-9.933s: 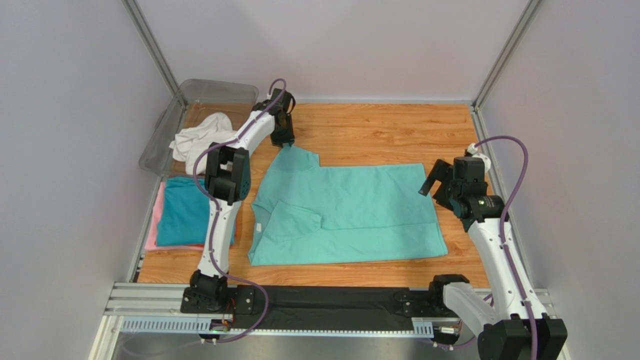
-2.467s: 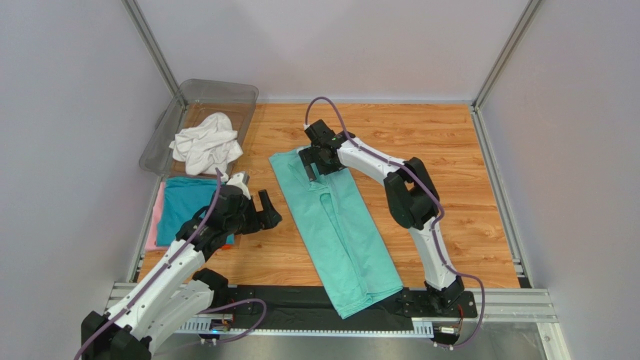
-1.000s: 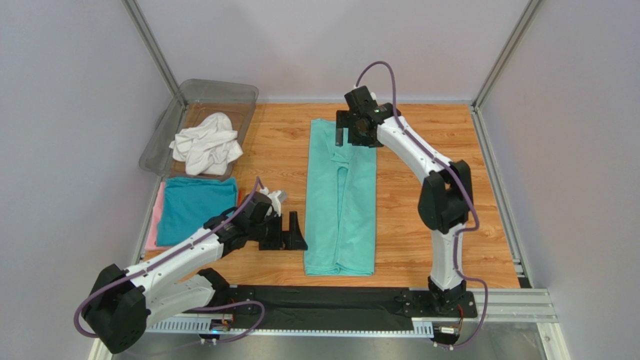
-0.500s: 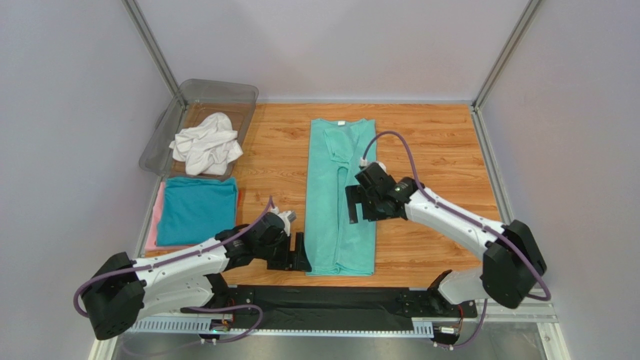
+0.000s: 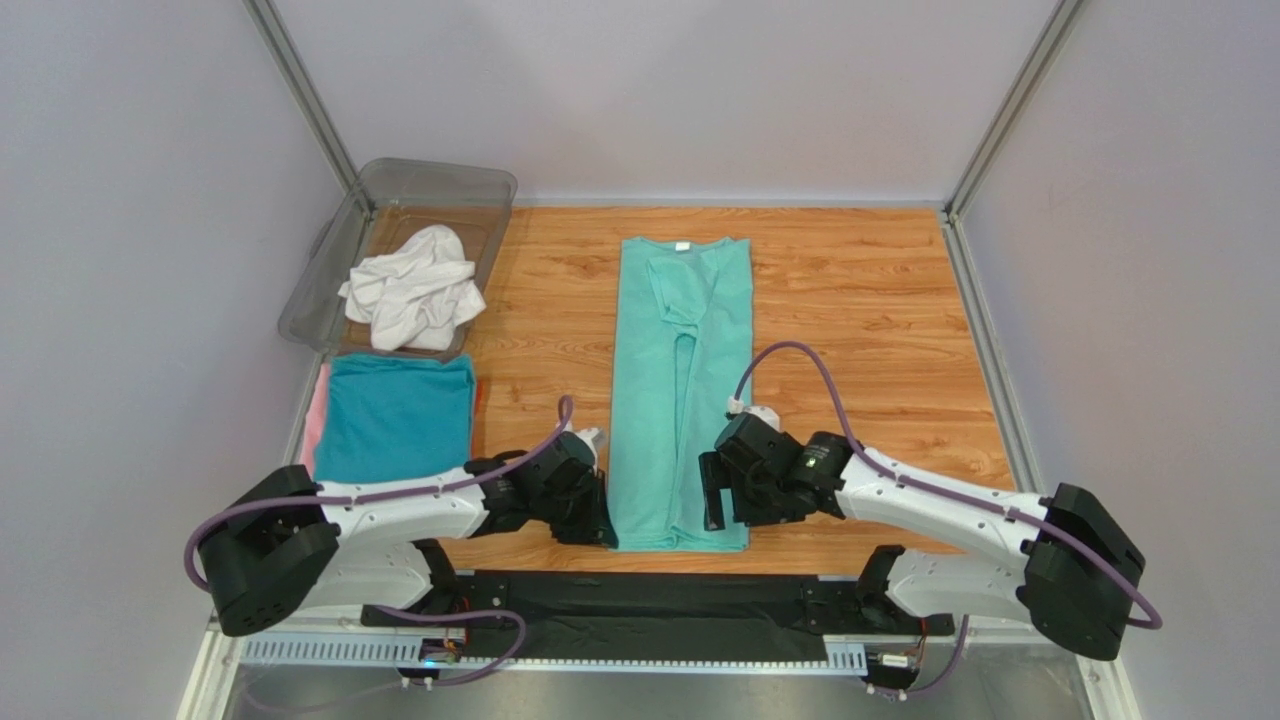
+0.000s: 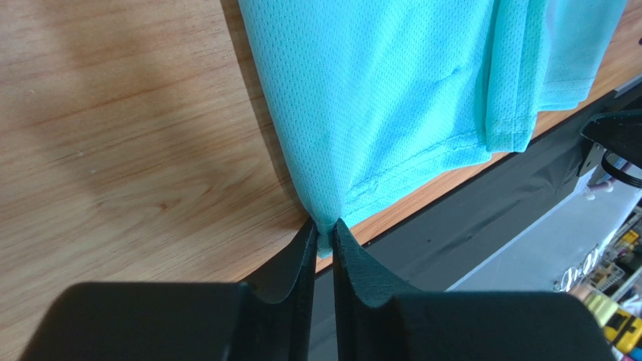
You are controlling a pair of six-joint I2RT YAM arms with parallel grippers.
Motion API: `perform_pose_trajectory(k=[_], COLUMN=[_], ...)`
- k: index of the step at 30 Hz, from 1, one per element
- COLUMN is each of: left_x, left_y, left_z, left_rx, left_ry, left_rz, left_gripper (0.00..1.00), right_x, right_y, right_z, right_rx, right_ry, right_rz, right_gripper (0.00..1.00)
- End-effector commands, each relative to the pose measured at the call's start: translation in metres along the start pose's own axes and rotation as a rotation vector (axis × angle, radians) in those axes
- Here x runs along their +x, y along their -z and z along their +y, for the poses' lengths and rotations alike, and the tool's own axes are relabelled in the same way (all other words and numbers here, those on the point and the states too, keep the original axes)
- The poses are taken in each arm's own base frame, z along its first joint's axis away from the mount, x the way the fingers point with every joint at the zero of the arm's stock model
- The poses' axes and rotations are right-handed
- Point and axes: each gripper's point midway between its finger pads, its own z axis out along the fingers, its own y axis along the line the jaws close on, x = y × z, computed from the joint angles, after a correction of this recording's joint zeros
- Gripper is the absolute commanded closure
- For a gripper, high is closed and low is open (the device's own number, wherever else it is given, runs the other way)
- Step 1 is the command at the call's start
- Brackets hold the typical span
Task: Fold and stack the t-shirts
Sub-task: Fold the tshirt
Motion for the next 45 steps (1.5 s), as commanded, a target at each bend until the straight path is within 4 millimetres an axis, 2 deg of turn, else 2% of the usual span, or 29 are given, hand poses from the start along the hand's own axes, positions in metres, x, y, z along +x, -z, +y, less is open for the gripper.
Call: perform_pose_trajectory(k=[1,2,4,12,17,19,24,25,30,32,38,41,43,45], left_x=[0.002,0.001,0.002,0.003,0.004,0.004,0.007,0.006,0.007,0.009,0.01,0.008,0.008,0.007], left_y=[0.001,0.003,0.007,0.01,0.009,0.009,0.009,0.009,0.011,0.012,0.016,0.018,0.019,0.021], left_z=[0.008,0.009,0.01,0.013,0.013,0.013,0.02,0.02,0.024,0.025,0.023,0.013,0.002,-0.008], left_rx=[-0.054,-0.058,-0.06,-0.059,-0.063,-0.063,-0.09,-0.089,-0.101,-0.104,-0.077,-0.035,0.006,0.042], left_ry=[-0.004,-0.002,-0.004,0.022,0.027,0.027,0.036,0.037,0.046,0.049,0.046,0.033,0.017,0.007], left_rz=[-0.005,-0.009,-0.017,-0.04,-0.039,-0.038,-0.033,-0.035,-0.04,-0.039,-0.046,-0.05,-0.046,-0.045], left_gripper=[0.81,0.85,0.88,0.88,0.9,0.92,0.95,0.95,0.97,1.0,1.0,1.0,1.0,1.0], right_x=[0.005,0.007,0.015,0.028,0.039,0.044,0.053,0.053,0.059,0.06,0.064,0.055,0.049,0.042], right_y=[-0.001,-0.001,-0.004,-0.017,-0.021,-0.023,-0.022,-0.021,-0.015,-0.013,-0.011,-0.014,-0.011,-0.008], right_z=[-0.003,-0.005,-0.007,0.001,0.0,-0.009,-0.02,-0.023,-0.037,-0.04,-0.036,-0.017,0.003,0.008], right_rx=[0.016,0.022,0.03,0.008,0.037,0.083,0.132,0.141,0.188,0.187,0.127,0.033,-0.054,-0.07], right_ry=[-0.082,-0.089,-0.099,-0.124,-0.131,-0.138,-0.167,-0.169,-0.166,-0.161,-0.152,-0.156,-0.156,-0.152], right_rz=[-0.015,-0.006,0.02,0.07,0.11,0.123,0.148,0.141,0.147,0.141,0.137,0.107,0.103,0.081], right_gripper=[0.11,0.11,0.13,0.21,0.38,0.5,0.72,0.81,1.0,1.0,1.0,1.0,1.0,1.0])
